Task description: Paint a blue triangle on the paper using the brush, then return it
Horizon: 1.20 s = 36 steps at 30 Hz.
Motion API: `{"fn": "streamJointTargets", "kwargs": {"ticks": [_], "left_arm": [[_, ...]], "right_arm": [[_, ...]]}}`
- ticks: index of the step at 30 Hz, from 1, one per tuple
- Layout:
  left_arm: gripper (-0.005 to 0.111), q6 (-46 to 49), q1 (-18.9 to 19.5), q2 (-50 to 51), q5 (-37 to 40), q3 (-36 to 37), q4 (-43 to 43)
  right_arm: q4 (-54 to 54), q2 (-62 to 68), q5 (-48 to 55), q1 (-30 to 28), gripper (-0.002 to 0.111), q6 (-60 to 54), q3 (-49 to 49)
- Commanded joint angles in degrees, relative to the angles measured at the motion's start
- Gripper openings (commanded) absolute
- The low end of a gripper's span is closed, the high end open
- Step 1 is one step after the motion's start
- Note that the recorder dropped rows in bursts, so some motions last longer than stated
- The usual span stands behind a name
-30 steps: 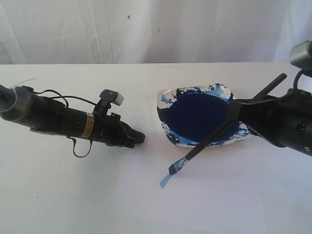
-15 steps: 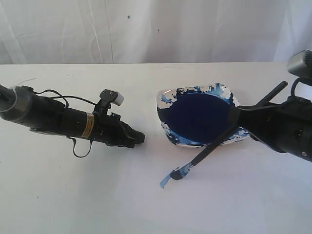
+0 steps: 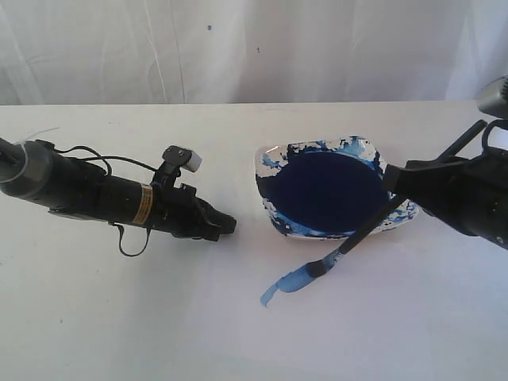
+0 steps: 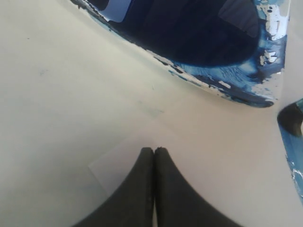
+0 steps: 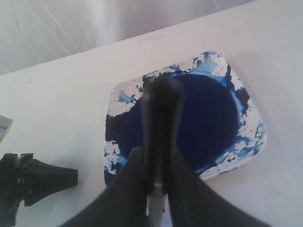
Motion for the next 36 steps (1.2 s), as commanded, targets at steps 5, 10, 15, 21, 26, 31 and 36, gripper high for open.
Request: {"fn": "streamJointTargets", "kwargs": {"ticks": [5, 10, 15, 21, 26, 31, 36], "left_arm": [[0.000, 0.07, -0.20, -0.12, 2.48, -0.05, 0.85], [0.000, 0.07, -0.20, -0.12, 2.48, -0.05, 0.85], [0.000, 0.07, -0.20, -0.12, 2.48, -0.05, 0.85], [0.000, 0.07, -0.20, -0.12, 2.48, -0.05, 0.85], [0.000, 0.07, -0.20, -0.12, 2.48, -0.05, 0.85], [0.000, 0.07, -0.20, -0.12, 2.48, -0.05, 0.85], [0.000, 0.07, -0.20, -0.12, 2.48, -0.05, 0.85]], "right_arm": [[-1.00, 0.17, -4.72, -0.12, 0.002, -2.49, 0.32], [-0.86, 0.03, -3.46, -0.12, 0.002, -2.49, 0.32], [-0.86, -0.10, -0.57, -0.12, 0.002, -2.49, 0.21], [-0.86, -0.10, 0.81, -0.12, 0.002, -2.49, 0.11], [-0.86, -0.10, 1.66, -0.12, 0.002, -2.49, -0.02], [-0.86, -2.06, 3.88, -0.12, 0.002, -2.49, -0.05], [-0.86, -7.11, 5.58, -0.12, 0.002, -2.49, -0.05]]}}
